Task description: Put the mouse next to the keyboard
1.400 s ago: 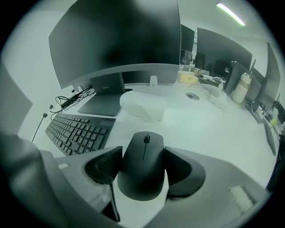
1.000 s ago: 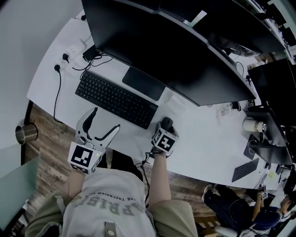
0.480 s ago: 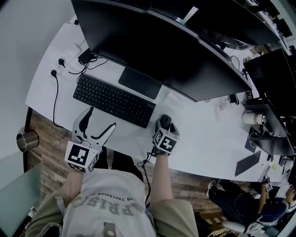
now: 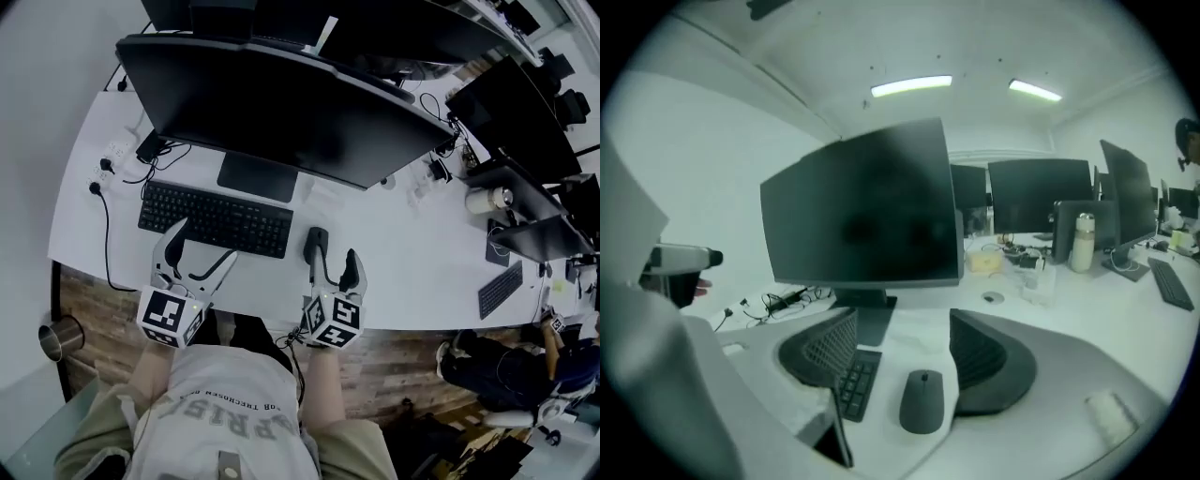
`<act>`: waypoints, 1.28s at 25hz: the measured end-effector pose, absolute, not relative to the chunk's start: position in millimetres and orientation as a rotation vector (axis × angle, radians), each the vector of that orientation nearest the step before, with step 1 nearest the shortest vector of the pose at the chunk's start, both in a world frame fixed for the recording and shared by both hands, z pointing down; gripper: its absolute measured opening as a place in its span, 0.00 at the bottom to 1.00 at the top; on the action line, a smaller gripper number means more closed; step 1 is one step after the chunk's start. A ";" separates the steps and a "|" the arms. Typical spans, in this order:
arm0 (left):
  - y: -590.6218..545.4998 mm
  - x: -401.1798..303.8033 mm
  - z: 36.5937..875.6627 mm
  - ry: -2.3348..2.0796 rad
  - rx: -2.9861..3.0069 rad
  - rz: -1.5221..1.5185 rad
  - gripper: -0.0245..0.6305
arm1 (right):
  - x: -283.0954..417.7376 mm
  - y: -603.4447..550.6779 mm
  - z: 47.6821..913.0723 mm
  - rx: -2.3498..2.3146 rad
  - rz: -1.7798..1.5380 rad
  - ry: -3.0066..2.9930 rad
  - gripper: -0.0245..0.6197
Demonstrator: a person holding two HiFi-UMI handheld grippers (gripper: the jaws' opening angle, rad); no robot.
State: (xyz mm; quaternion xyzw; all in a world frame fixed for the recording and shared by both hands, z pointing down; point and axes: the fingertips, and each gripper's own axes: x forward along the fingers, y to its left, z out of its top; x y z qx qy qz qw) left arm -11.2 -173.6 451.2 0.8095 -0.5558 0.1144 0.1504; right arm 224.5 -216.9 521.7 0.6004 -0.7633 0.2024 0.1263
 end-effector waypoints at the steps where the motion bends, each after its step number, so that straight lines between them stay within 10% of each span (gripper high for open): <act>1: -176.2 -6.1 446.5 -1.573 2.360 0.316 0.62 | 224.1 -210.4 505.0 1.790 0.553 -2.262 0.50; 10: -178.9 30.3 402.7 -1.353 2.599 0.206 0.61 | 211.1 -152.3 401.6 1.968 0.239 -2.435 0.50; 21: -163.7 25.7 377.6 -1.329 2.700 0.148 0.11 | 210.2 -117.6 356.6 2.172 0.008 -2.299 0.06; 32: -164.5 19.7 366.4 -1.373 2.717 0.097 0.05 | 205.7 -117.6 335.9 2.176 -0.063 -2.320 0.04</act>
